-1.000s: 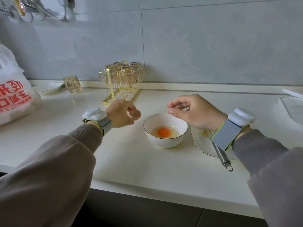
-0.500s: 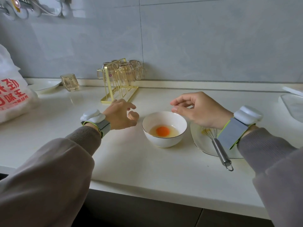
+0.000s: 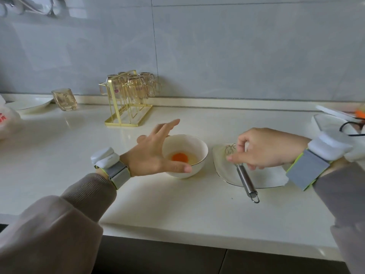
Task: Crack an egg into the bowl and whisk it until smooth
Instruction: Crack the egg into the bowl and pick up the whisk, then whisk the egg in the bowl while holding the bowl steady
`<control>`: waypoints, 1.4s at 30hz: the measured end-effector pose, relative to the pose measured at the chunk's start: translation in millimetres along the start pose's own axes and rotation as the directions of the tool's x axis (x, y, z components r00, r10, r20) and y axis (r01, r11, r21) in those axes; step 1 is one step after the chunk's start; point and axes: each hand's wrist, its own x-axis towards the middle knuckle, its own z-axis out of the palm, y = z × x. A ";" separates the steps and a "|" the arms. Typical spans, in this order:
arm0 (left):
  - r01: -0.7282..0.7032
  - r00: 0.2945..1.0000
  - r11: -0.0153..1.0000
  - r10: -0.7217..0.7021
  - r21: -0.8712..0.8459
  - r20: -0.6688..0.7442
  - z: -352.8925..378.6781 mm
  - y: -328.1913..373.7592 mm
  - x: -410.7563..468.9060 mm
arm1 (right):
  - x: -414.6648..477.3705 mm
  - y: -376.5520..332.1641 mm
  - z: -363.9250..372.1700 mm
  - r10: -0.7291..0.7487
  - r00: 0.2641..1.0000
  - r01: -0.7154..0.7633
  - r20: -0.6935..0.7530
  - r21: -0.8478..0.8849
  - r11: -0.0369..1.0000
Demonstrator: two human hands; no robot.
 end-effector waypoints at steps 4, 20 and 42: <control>0.018 0.998 0.999 -0.015 0.038 -0.059 8.6 -3.6 1.5 | -13.2 -4.0 7.3 0.043 0.997 -0.038 0.071 -0.078 0.996; -0.003 0.998 0.996 -0.003 -0.086 -0.065 4.1 -3.7 -1.4 | -10.6 -1.4 -50.7 -0.116 0.966 0.143 -0.231 0.105 0.984; -0.188 0.982 0.956 0.187 -0.224 -0.029 7.2 -20.5 23.5 | 75.1 -77.1 -30.8 -0.280 0.800 0.513 -0.531 0.363 0.778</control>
